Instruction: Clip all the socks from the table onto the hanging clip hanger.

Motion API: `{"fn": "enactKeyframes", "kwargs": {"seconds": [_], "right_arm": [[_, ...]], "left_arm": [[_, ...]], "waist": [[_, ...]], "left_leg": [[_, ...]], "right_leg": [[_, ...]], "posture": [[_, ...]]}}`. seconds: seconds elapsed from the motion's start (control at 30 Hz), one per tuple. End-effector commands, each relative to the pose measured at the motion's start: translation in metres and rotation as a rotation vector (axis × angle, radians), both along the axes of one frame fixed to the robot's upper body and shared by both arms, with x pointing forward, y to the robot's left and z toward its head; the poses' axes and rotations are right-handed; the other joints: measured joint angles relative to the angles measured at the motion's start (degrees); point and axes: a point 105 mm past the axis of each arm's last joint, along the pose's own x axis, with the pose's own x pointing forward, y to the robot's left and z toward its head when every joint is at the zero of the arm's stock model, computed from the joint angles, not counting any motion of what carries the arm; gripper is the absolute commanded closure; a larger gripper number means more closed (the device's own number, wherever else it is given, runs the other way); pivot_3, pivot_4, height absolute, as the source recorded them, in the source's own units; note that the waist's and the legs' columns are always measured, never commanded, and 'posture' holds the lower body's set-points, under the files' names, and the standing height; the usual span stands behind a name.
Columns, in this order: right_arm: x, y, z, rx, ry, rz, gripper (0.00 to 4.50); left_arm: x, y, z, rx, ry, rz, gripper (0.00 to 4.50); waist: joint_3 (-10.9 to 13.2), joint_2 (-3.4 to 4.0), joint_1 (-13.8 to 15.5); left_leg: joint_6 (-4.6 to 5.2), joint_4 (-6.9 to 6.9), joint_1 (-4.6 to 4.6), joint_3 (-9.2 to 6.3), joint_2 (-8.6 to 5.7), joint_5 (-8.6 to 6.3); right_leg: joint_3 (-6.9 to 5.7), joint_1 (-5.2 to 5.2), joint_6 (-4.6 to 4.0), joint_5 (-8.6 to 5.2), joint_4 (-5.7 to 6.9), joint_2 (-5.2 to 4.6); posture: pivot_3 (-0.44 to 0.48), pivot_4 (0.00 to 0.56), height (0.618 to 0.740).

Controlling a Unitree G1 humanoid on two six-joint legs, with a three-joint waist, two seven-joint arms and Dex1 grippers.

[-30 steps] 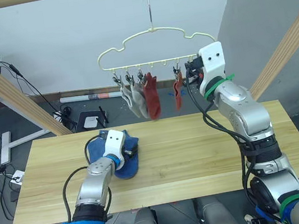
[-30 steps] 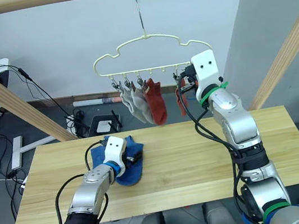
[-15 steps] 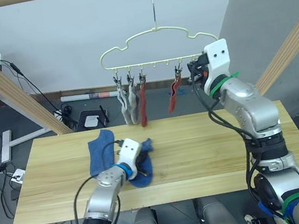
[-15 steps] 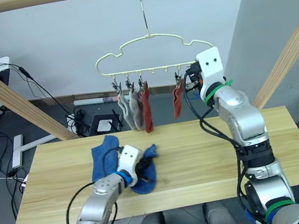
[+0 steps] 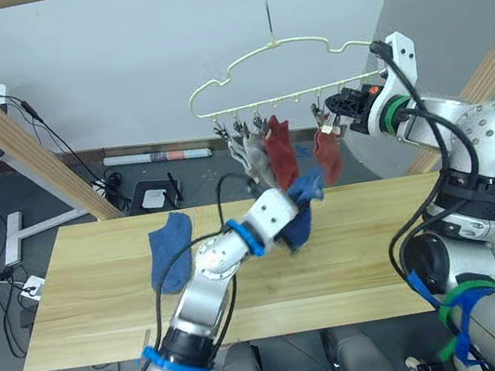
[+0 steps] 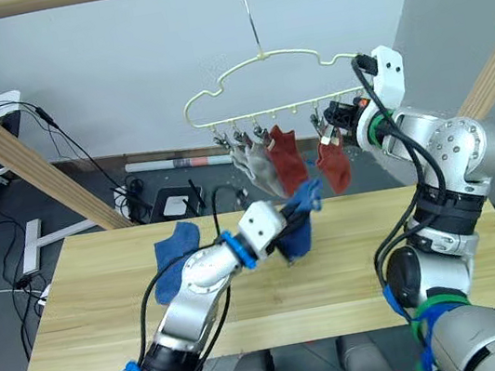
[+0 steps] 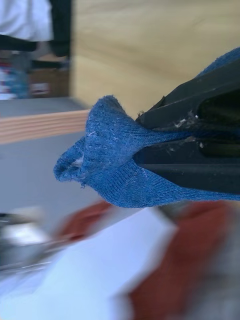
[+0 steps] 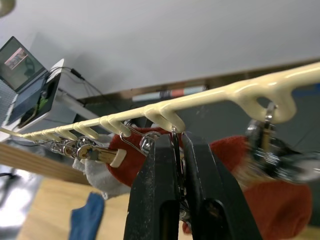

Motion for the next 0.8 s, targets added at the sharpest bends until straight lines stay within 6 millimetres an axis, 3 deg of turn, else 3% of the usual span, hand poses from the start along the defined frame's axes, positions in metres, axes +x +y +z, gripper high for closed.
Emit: {"fn": "enactKeyframes", "kwargs": {"seconds": [0.03,0.37,0.8], "right_arm": [[-0.003,-0.015,-0.007,0.010,0.048,-0.078,4.50],[-0.006,-0.014,-0.013,0.017,0.057,-0.116,4.50],[-0.008,-0.008,-0.016,0.062,0.073,-0.123,4.50]], "left_arm": [[0.002,-0.006,0.001,0.004,-0.052,0.007,4.47],[0.027,-0.008,0.013,-0.016,-0.130,0.104,4.47],[0.033,-0.023,0.025,-0.039,-0.155,0.108,4.47]], "waist": [[0.0,0.01,-0.1],[0.0,0.01,-0.2],[0.0,0.01,-0.2]], "left_leg": [[0.00,-0.04,0.01,-0.02,0.01,0.00],[0.01,0.05,-0.03,-0.04,0.01,0.00],[0.01,0.04,-0.04,-0.05,0.00,0.00]], "right_leg": [[-0.03,-0.02,-0.03,-0.02,0.02,0.01],[-0.05,0.00,0.29,-0.11,0.03,0.01],[-0.05,0.00,0.25,-0.09,0.04,0.01]], "posture": [[-0.038,0.267,0.740],[-0.055,0.266,0.740],[-0.057,0.264,0.740]]}}
